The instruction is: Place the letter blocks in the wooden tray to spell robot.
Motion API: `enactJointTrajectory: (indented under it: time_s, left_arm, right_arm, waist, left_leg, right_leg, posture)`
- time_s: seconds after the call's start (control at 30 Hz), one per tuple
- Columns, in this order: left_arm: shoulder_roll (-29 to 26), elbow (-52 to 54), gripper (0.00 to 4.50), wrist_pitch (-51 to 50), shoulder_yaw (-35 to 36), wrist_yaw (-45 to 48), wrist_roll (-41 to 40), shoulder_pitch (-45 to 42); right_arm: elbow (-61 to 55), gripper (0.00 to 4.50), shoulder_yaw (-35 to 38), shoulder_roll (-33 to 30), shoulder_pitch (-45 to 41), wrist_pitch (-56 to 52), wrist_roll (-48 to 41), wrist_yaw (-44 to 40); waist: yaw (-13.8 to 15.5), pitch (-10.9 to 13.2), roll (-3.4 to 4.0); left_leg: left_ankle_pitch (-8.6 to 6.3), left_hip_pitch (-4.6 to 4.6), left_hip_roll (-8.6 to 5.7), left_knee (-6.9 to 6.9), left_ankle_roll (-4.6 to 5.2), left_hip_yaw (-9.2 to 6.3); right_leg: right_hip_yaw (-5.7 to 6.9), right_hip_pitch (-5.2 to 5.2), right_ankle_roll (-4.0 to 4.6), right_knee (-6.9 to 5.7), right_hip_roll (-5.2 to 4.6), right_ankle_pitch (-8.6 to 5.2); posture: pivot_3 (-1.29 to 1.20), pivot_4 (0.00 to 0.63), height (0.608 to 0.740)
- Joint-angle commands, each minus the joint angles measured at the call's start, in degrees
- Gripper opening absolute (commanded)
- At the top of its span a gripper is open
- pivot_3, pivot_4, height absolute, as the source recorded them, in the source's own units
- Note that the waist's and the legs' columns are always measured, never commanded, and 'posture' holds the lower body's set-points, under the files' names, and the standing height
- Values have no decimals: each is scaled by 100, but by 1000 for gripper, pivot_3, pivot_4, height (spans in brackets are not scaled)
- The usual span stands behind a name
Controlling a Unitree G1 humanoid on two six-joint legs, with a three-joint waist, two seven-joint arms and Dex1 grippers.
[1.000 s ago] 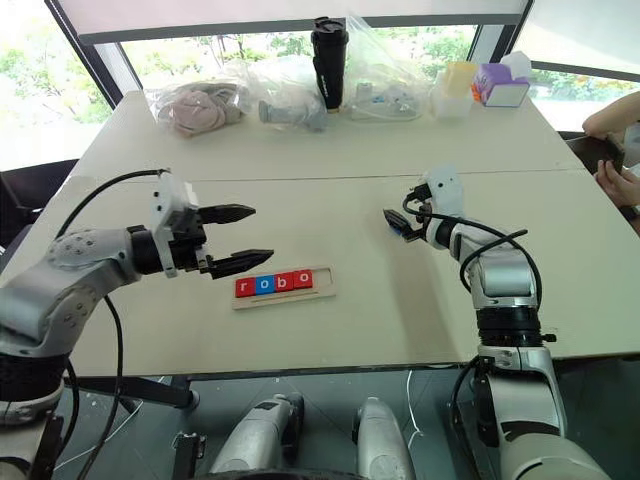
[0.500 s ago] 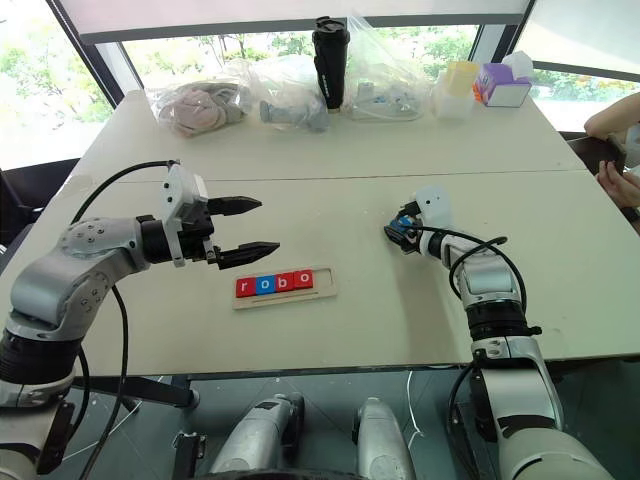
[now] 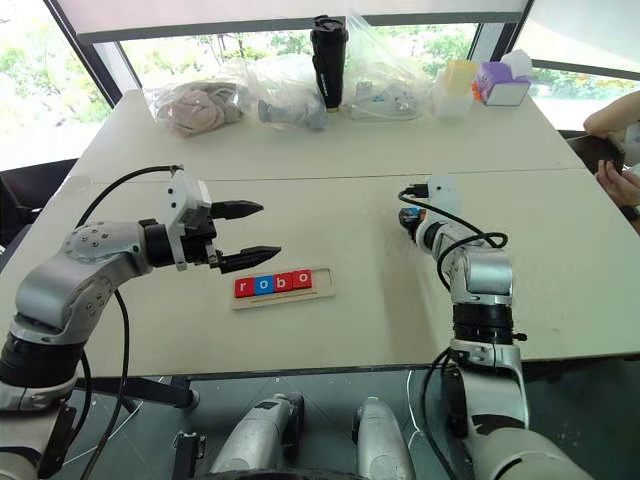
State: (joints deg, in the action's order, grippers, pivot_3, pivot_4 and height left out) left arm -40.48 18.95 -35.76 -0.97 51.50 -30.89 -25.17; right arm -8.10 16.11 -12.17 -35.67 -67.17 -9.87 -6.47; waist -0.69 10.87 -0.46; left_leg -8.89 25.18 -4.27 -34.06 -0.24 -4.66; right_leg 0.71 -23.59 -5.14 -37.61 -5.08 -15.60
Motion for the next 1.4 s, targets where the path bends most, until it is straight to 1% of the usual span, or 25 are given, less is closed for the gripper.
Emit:
enactJointTrajectory:
  time_s: [0.03,0.1,0.17,0.2,0.37,0.47,0.57,0.63,0.67,0.7,0.73,0.77,0.8,0.87,0.9,0.97,1.0,1.07,1.1,1.13,1.17,1.23,1.33,1.4]
  left_arm:
    - [-258,261,4500,-2,32,222,-1,92]
    - [-492,260,4500,105,-130,408,208,181]
    - [-697,198,4500,314,-337,596,484,263]
    - [-705,151,4500,378,-388,644,532,263]
    - [-536,8,4500,483,-508,676,633,140]
    - [-428,-51,4500,564,-607,677,757,77]
    - [-373,-80,4500,575,-623,698,811,43]
    - [-366,-89,4500,580,-608,715,815,54]
    - [-369,-98,4500,592,-611,724,827,60]
    - [-373,-105,4500,602,-614,731,837,64]
    - [-377,-106,4500,604,-607,736,835,68]
    - [-381,-111,4500,604,-598,737,831,68]
    - [-390,-109,4500,597,-580,737,821,73]
    - [-413,-110,4500,594,-554,740,815,90]
    - [-425,-114,4500,594,-545,744,813,96]
    - [-460,-131,4500,577,-542,769,807,108]
    - [-475,-150,4500,590,-558,792,820,112]
    - [-476,-180,4500,612,-580,815,837,107]
    - [-468,-183,4500,614,-590,826,832,103]
    - [-460,-184,4500,611,-594,835,827,99]
    - [-452,-180,4500,607,-597,848,824,99]
    - [-456,-182,4500,613,-614,886,835,92]
    - [-513,-123,4500,592,-610,971,817,82]
    - [-577,-113,4500,568,-620,1025,848,87]
  right_arm:
    - [-1783,1197,146,443,294,-1707,-122,312]
    - [-2429,1197,143,735,479,-2342,-130,360]
    - [-2908,1197,87,1094,779,-2522,-120,506]
    - [-3046,1197,53,1244,890,-2533,-85,600]
    - [-3199,1197,18,1601,1100,-2533,22,880]
    - [-3240,1197,-47,1873,1296,-2533,68,1061]
    - [-3222,1197,-16,1982,1334,-2533,60,1127]
    - [-3220,2267,4,2036,1404,-2533,0,1100]
    - [-3216,2644,-8,2036,1451,-2533,-31,1080]
    - [-3214,3182,-27,2018,1485,-2533,-49,1069]
    - [-3222,3511,-81,1927,1496,-2533,-58,1058]
    - [-3242,4189,-177,1748,1481,-2533,-87,1008]
    - [-3297,4418,-297,1496,1444,-2533,-137,935]
    - [-3424,4418,-461,906,1293,-2533,-308,606]
    - [-3484,4418,-588,515,1239,-2259,-351,395]
    - [-3450,4418,-1231,-745,1419,-936,-145,-209]
    - [-3331,4418,-1411,-1234,1620,-117,-129,-691]
    - [-2848,4418,-1110,-1549,1867,741,-483,-1458]
    - [-2577,4418,-875,-1736,2009,1273,-839,-2198]
    - [-2389,4418,-736,-1867,2103,1651,-1067,-2708]
    - [-2186,4418,-658,-2035,2202,2093,-1181,-3164]
    - [-1646,4418,-581,-2419,2224,2596,-1370,-3948]
    - [-516,4418,-1032,-3112,1880,3373,-1270,-5201]
    - [11,4418,-1410,-3410,1756,3856,-1044,-5743]
  waist:
    - [-2,0,0]
    - [-5,-1,1]
    - [-9,-3,5]
    - [-9,-3,5]
    - [-3,-2,6]
    - [-8,-3,6]
    - [-16,-2,6]
    - [-29,-2,6]
    - [-27,-2,6]
    - [-26,-2,6]
    - [-26,-3,6]
    - [-26,-2,6]
    - [-23,-2,6]
    - [1,-2,6]
    - [0,-2,6]
    - [-1,1,9]
    - [-2,0,7]
    - [-7,-5,-5]
    - [-16,-5,-8]
    - [-23,-4,-6]
    - [-22,-2,-5]
    - [-17,0,-3]
    - [-13,1,-5]
    - [-5,1,-8]
  left_leg:
    - [0,2,0,5,0,0]
    - [-1,4,3,5,-1,0]
    - [-1,4,3,5,-1,2]
    - [-1,3,3,4,-1,3]
    - [-1,4,3,1,-3,3]
    - [-1,4,6,2,-2,3]
    - [0,10,6,7,-1,4]
    - [1,15,8,6,-1,6]
    - [1,15,8,7,-1,6]
    - [1,15,9,7,-1,6]
    - [1,15,10,7,-1,6]
    - [1,13,11,6,-1,6]
    - [1,12,11,5,-1,6]
    - [1,13,10,2,0,6]
    - [1,14,10,-4,0,6]
    - [1,15,8,-9,0,10]
    - [1,16,6,-8,1,13]
    - [-2,13,8,-6,4,14]
    - [-4,8,13,-5,7,13]
    - [-5,3,17,-3,8,11]
    - [-5,4,18,0,9,12]
    - [-5,5,18,-3,10,12]
    - [-4,5,17,-18,10,15]
    - [-4,4,17,-22,11,16]
  right_leg:
    - [0,-5,0,0,0,0]
    - [0,-7,2,0,1,-1]
    - [-2,-7,14,1,1,-5]
    - [-4,-7,25,1,0,-9]
    - [-5,-6,46,18,0,1]
    - [-5,-7,45,20,0,2]
    - [-6,-15,40,20,1,4]
    - [-6,-20,27,19,4,12]
    - [-6,-21,27,19,4,12]
    - [-6,-21,27,17,5,12]
    - [-6,-21,27,17,6,12]
    - [-6,-19,28,17,6,11]
    - [-5,-18,31,17,6,9]
    - [-5,-16,43,20,5,3]
    - [-5,-11,43,25,5,3]
    - [-5,-7,42,34,3,3]
    - [-4,-5,41,41,0,3]
    - [0,5,37,54,2,2]
    - [4,13,32,55,4,2]
    - [6,18,22,55,6,5]
    - [6,16,15,54,6,9]
    - [6,16,13,51,6,11]
    - [6,22,17,52,5,12]
    - [4,26,30,55,3,10]
  posture:
    - [0,150,740]
    - [0,150,740]
    - [0,150,740]
    - [0,150,740]
    - [0,150,740]
    - [0,150,740]
    - [0,150,740]
    - [0,150,740]
    - [0,150,740]
    - [0,150,740]
    - [0,150,740]
    - [0,150,740]
    - [0,150,740]
    - [0,150,740]
    - [0,150,740]
    - [0,150,740]
    - [0,150,740]
    - [0,150,740]
    - [0,150,740]
    - [0,150,740]
    - [0,150,740]
    - [0,150,740]
    - [0,150,740]
    - [0,150,740]
